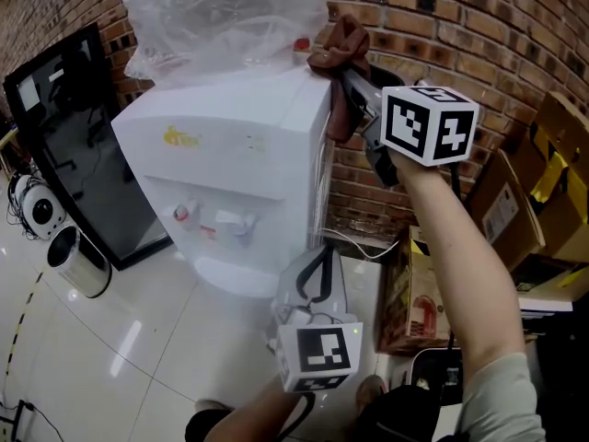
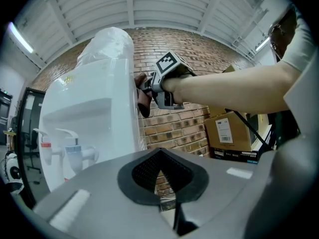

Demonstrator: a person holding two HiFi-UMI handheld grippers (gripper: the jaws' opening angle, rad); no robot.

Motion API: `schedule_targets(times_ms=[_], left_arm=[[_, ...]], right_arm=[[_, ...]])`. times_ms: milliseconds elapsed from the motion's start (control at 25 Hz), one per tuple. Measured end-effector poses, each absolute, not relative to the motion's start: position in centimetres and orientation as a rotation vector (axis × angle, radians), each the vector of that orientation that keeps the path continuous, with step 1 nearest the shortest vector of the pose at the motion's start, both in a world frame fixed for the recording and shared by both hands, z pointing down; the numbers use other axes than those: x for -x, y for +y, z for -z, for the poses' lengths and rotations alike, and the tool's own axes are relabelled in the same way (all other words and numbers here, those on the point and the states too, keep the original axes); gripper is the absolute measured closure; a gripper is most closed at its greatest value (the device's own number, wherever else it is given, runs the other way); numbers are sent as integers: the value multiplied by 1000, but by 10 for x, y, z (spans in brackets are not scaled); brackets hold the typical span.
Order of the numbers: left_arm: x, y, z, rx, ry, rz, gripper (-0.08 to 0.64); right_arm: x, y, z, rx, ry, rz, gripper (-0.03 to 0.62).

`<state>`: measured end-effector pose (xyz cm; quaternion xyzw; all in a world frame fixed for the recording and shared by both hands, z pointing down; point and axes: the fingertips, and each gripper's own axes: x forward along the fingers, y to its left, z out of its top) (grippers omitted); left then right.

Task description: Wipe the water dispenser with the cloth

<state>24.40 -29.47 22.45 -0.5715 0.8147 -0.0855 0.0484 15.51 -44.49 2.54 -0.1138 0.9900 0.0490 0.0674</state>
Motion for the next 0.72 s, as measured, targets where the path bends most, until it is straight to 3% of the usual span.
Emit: schedule_targets(times_ms=[720], left_arm=[[-239, -306, -277, 1776, 2579, 261, 560]], right_arm=[[-144, -462, -179, 387, 3224, -91, 500]])
